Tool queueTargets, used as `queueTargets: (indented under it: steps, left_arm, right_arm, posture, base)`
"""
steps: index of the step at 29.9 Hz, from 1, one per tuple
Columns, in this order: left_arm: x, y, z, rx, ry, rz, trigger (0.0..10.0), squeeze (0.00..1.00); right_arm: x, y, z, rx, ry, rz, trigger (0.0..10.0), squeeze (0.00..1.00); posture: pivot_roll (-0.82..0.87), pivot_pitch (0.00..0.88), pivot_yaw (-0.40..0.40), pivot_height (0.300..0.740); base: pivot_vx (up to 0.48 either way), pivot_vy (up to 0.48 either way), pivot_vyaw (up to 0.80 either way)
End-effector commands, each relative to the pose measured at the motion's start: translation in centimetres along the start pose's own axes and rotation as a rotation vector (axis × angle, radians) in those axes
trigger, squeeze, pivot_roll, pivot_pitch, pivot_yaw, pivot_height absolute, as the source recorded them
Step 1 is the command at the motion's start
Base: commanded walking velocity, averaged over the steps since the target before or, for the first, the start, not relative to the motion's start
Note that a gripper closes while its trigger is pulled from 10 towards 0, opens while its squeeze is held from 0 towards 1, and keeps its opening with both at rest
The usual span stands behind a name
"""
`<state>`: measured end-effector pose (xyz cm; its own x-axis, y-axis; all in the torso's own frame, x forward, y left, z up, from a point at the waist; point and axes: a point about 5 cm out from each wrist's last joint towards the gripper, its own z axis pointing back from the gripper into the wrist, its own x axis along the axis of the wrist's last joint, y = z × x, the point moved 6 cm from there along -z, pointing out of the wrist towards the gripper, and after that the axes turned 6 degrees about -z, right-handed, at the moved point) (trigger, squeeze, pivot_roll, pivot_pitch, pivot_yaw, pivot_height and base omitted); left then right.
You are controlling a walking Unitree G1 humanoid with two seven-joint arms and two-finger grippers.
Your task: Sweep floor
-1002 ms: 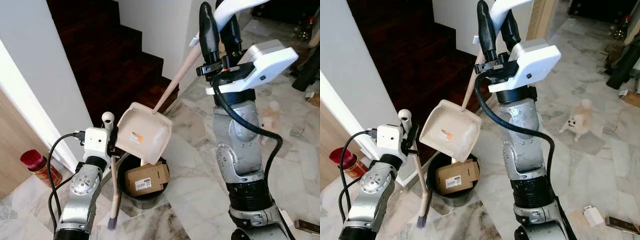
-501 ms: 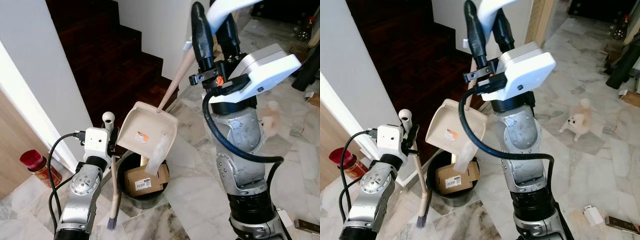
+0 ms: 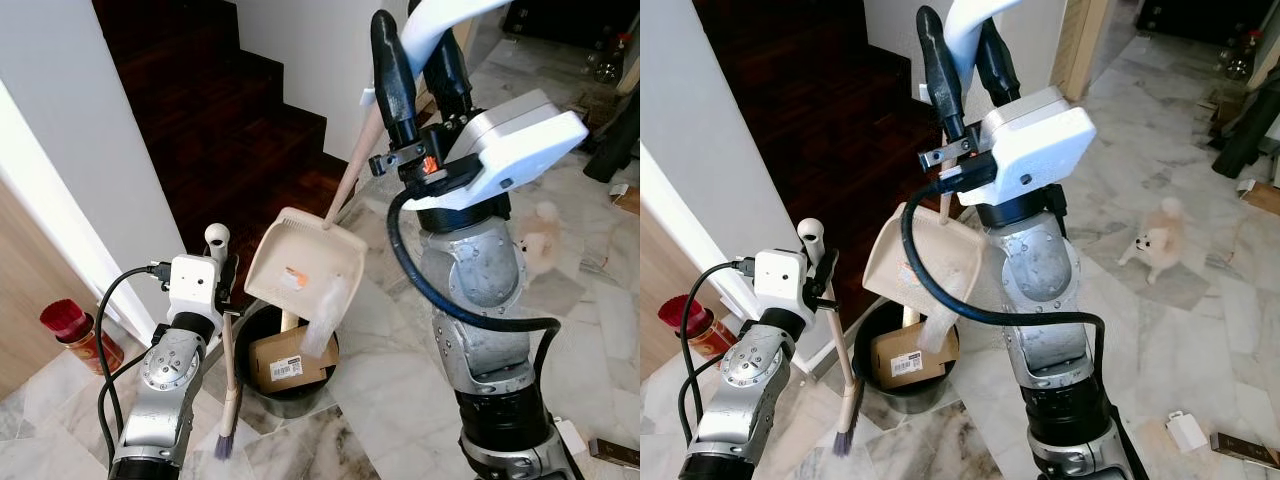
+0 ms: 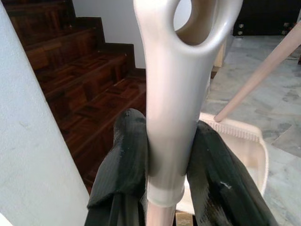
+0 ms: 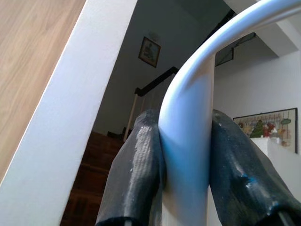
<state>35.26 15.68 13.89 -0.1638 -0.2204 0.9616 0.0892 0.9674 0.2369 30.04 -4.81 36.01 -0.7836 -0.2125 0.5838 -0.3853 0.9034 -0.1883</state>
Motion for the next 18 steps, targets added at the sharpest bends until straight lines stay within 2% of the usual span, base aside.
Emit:
queueTargets:
  steps: [1,9,18]
  left_arm:
    - [2.1,-0.4,-0.3,-0.015,-0.087,0.011,10.0,0.00]
    - [2.1,-0.4,-0.3,-0.013,-0.087,0.009,10.0,0.00]
    - [2.1,-0.4,-0.3,-0.009,-0.088,0.008,10.0,0.00]
  right_arm:
    - [2.9,0.6,-0.6,0.015,-0.119,0.030,10.0,0.00]
    - [3.1,0.4,-0.7,-0.043,-0.127,0.035,10.0,0.00]
    - [3.6,-1.6,-0.3,-0.205,-0.151,0.050,10.0,0.00]
  posture:
    - [0.05,0.061,-0.021,0.740]
    - [0.06,0.062,-0.024,0.740]
    - [0.06,0.061,-0.027,0.740]
  base:
    - [0.000,0.000,0.00]
    - [0.000,0.000,0.00]
    - [0.000,0.000,0.00]
